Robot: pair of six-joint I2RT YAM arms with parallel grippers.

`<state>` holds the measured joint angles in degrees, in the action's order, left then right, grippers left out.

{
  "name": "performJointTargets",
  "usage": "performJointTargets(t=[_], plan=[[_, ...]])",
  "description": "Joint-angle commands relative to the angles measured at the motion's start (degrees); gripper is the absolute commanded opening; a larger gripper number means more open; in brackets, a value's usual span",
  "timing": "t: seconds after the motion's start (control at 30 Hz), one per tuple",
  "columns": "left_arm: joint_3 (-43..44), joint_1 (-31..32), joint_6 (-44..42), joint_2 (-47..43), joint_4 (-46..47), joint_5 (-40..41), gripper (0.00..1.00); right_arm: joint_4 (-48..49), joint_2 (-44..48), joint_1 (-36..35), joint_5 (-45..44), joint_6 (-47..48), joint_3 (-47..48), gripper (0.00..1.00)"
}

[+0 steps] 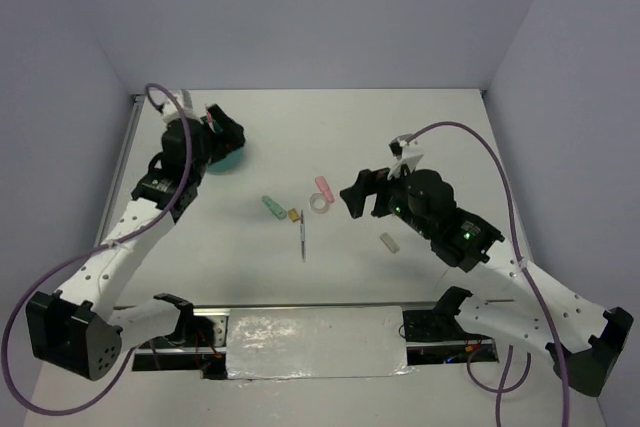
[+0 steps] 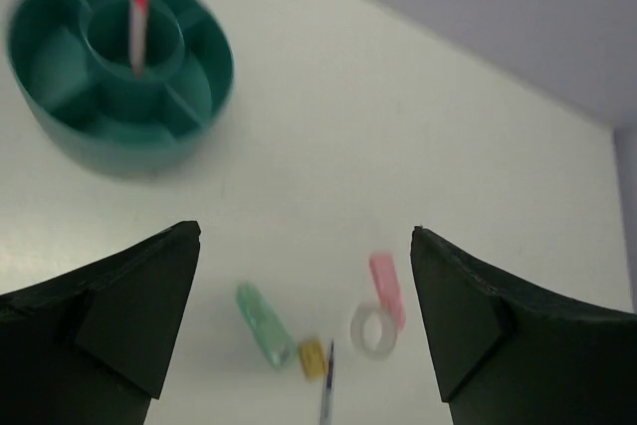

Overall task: Sort the stationery into containers
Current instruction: Pick up the pen from the center of the board.

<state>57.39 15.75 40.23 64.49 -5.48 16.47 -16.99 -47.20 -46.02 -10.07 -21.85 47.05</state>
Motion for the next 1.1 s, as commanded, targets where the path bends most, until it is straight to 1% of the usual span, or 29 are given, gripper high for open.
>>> performJointTargets(t=[0.0,0.03,0.07,0.1,0.13,0.23,0.27,0.3,0.33,0.4,0.57,0.67,0.8,0.97,1.07], plan=[[-1.9,8.8,4.4,-0.2,-16.1,3.6,0.99,-7.3,-2.8,4.5,-1.7,-4.0,5.0,1.00],[-2.4,11.9,5.3,-0.2,-17.0,5.0,0.98,-8.5,-3.2,4.6,-3.0,-3.8,5.4,1.00],[-3.5,17.7,7.3,0.0,-17.6,7.8,0.98,-9.2,-3.6,4.7,-4.0,-4.0,5.8,1.00],[-3.9,19.9,9.0,1.6,-18.4,9.2,0.98,-10.2,-3.9,5.1,-4.9,-4.1,6.8,1.00],[-4.3,23.4,9.9,2.6,-18.7,9.5,0.97,-12.0,-4.3,5.2,-6.5,-4.7,7.3,1.00],[-3.5,28.1,12.3,9.1,-20.8,11.6,0.96,-15.3,-4.8,5.3,-7.9,-5.5,9.3,1.00],[-2.6,29.1,12.0,11.1,-20.9,11.7,0.96,-16.0,-4.9,5.3,-7.6,-5.4,9.6,1.00],[-1.9,29.7,11.6,14.9,-20.5,11.0,0.97,-17.3,-5.0,5.3,-7.3,-5.3,10.2,1.00],[-1.5,30.3,11.4,16.6,-20.4,10.7,0.97,-17.9,-5.0,5.3,-7.1,-5.0,10.3,1.00],[0.3,30.7,10.7,20.9,-20.3,9.6,0.93,-18.9,-4.7,5.3,-7.2,-5.0,10.1,1.00],[3.1,33.6,10.9,26.0,-19.8,10.0,0.89,-18.8,-2.1,5.3,-6.5,-4.5,7.1,1.00],[3.3,33.8,11.5,28.6,-20.1,10.3,0.88,-18.8,-1.8,5.3,-5.8,-4.2,6.6,1.00],[3.0,33.8,11.7,30.6,-19.0,9.8,0.83,-18.8,-1.8,5.4,-6.5,-3.7,6.3,1.00],[3.4,33.8,12.1,33.2,-19.0,9.5,0.81,-18.1,-1.0,5.5,-6.5,-3.3,5.3,1.00],[2.6,33.8,12.2,34.1,-17.5,8.1,0.77,-17.5,-0.3,5.5,-6.2,-2.9,4.5,1.00]])
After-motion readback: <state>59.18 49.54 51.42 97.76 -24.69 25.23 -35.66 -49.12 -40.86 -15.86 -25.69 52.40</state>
